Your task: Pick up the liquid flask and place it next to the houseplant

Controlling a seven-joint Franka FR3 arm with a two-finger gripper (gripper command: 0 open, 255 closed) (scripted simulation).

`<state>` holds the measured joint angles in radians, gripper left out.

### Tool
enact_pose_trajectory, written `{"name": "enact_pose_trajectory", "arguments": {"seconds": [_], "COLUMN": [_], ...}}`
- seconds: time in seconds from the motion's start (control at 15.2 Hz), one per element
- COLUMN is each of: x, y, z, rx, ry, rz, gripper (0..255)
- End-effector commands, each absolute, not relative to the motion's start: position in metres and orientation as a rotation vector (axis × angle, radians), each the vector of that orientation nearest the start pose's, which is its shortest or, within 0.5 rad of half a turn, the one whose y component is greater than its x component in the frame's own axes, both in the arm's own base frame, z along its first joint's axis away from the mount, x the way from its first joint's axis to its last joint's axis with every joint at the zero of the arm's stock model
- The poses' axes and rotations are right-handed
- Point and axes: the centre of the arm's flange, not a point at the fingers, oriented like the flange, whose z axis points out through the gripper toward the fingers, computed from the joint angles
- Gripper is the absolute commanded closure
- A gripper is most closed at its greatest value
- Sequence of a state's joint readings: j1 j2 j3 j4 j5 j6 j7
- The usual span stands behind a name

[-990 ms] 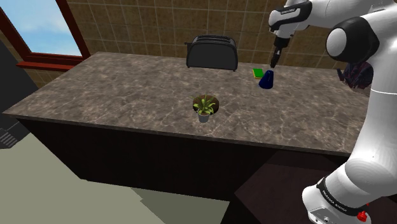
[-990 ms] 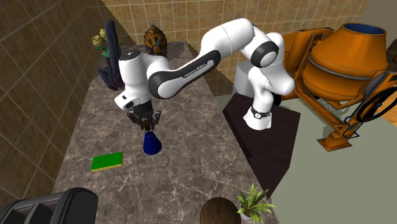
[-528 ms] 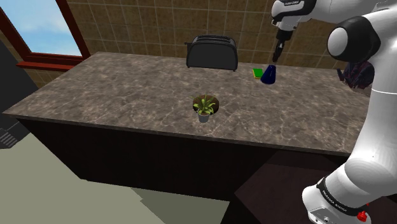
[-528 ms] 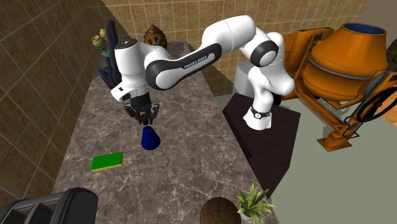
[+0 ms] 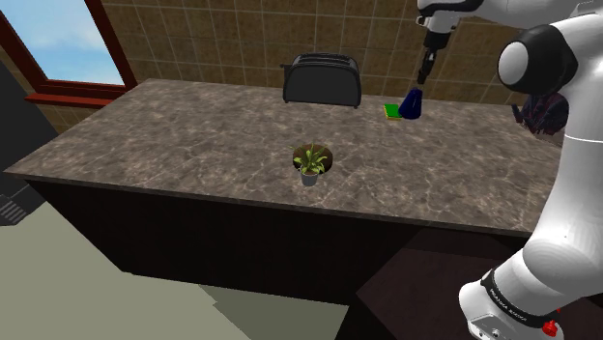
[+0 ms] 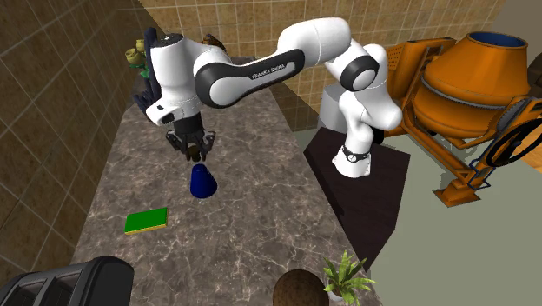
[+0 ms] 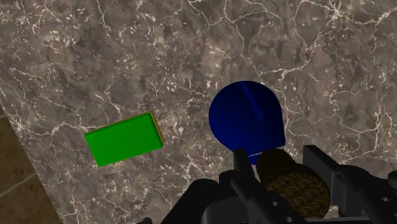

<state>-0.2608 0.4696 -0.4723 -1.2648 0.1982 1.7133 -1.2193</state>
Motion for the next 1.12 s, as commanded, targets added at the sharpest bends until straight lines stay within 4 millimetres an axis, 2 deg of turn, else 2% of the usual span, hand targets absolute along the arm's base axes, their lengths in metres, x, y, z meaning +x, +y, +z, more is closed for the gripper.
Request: {"name": "enact_pose_trajectory", "arguments": {"seconds": [0.0,1.06], "x": [0.567,0.567], "y": [-0.393,-0.393], "z": [0.525,0.609], "rx": [-3.068,-3.068], "ry": [-0.796,-0.796], "rz": [-0.011,-0.011], "gripper": [255,255]}}
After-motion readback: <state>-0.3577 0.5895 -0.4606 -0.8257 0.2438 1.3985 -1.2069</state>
